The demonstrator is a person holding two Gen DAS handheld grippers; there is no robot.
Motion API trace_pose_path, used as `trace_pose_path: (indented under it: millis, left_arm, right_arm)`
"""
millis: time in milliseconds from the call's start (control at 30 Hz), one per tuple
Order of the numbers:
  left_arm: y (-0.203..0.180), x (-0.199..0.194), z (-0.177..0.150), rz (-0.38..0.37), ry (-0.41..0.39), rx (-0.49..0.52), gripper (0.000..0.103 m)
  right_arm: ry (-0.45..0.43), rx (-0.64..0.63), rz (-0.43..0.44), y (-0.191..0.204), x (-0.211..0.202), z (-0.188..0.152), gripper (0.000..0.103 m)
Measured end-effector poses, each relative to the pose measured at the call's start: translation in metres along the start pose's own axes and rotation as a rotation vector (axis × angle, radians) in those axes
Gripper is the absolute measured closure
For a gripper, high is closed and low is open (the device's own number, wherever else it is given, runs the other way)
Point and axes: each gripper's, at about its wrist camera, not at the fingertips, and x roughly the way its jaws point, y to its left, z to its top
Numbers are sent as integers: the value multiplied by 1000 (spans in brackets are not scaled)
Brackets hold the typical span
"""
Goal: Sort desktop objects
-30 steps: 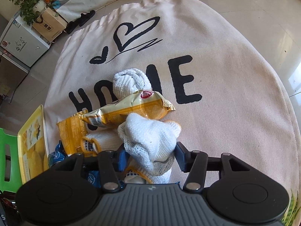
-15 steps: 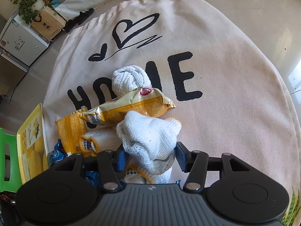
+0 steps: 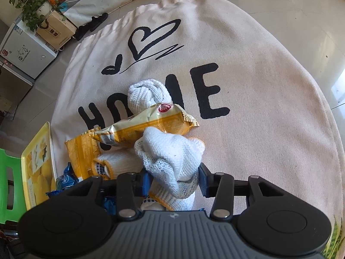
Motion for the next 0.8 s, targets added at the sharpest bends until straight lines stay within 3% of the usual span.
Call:
trace_pose_path:
  millis: [300, 800]
  left_arm:
    - [-5, -14, 10, -31, -43, 10, 32]
    - [-7, -19, 7, -27, -60, 12, 32]
  right_arm:
    - [-68, -8, 53, 5, -27, 4, 60]
    - [-87, -40, 107, 17, -35, 3, 60]
